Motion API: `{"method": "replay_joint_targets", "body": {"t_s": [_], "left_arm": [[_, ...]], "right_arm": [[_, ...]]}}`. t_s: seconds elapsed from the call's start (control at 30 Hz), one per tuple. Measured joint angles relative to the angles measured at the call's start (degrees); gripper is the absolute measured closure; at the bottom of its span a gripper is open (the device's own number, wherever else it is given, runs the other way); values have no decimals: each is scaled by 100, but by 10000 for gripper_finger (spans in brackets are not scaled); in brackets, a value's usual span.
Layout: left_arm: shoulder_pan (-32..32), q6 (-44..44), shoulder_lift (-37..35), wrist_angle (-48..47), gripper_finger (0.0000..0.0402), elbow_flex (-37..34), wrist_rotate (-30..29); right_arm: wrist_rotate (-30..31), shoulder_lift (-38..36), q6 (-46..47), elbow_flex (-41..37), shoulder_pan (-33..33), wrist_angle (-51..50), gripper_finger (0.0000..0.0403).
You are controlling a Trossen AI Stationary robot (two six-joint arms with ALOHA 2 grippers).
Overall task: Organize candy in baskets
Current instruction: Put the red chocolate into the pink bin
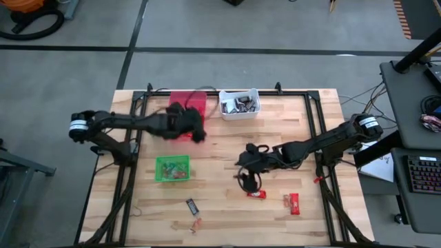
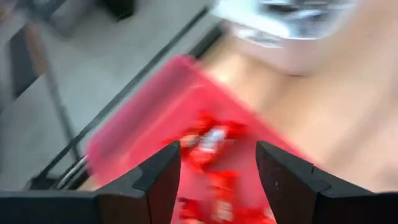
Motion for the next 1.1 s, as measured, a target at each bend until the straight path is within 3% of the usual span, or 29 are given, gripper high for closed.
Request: {"method": "replay_joint_targets", "body": {"t_s": [0.23,0.5,0.63,1.1], "left_arm": [[-1644,-37,10,374,211,-79,263],[-2949,-148,25,860,211,-83,-462],[-3156,-246,25,855,211,-83,-802],[-3157,-434,25,810,211,-94,-859]], "right_arm": [[-1350,0,2180,2,0,-650,165],[-1362,57,3549,95,37,-2221,181],[-1402,341,3741,216,91,-2490,187],[-1401,1640,3269,1009,112,-2932,188]]}}
